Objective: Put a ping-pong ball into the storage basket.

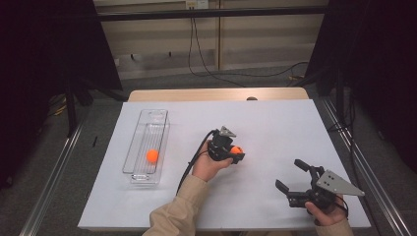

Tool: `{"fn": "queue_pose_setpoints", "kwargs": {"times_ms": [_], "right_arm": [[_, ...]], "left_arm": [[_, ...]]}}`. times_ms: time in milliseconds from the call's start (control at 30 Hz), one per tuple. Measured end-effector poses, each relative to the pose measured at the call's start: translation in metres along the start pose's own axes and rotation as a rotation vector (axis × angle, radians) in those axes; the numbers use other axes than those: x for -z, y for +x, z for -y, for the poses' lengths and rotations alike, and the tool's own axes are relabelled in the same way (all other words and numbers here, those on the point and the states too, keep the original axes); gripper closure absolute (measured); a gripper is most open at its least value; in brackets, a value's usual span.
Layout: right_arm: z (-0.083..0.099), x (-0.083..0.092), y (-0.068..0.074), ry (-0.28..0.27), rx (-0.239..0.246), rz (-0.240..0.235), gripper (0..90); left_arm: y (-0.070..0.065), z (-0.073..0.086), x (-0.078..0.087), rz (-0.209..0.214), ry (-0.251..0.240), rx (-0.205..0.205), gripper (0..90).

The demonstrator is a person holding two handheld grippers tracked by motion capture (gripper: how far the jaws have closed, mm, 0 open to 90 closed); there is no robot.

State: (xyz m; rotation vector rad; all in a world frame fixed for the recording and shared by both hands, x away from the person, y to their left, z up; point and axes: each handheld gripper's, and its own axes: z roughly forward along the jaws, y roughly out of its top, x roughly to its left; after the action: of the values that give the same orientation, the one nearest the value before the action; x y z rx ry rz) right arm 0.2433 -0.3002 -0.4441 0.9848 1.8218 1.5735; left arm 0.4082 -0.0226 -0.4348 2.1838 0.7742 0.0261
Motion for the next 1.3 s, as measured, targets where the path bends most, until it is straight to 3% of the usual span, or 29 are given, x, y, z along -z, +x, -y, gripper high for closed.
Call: {"fn": "queue_pose_setpoints", "kwargs": {"times_ms": [767, 1300], "right_arm": [[0.000, 0.000, 0.000, -0.002, 0.003, 0.003, 4.3], [0.000, 0.000, 0.000, -0.002, 0.004, 0.003, 4.3]], "left_arm": [[0.009, 0.008, 0.011, -0.014, 0.018, 0.014, 50.9], [0.009, 0.009, 0.016, 0.002, 0.015, 0.021, 50.9]]}}
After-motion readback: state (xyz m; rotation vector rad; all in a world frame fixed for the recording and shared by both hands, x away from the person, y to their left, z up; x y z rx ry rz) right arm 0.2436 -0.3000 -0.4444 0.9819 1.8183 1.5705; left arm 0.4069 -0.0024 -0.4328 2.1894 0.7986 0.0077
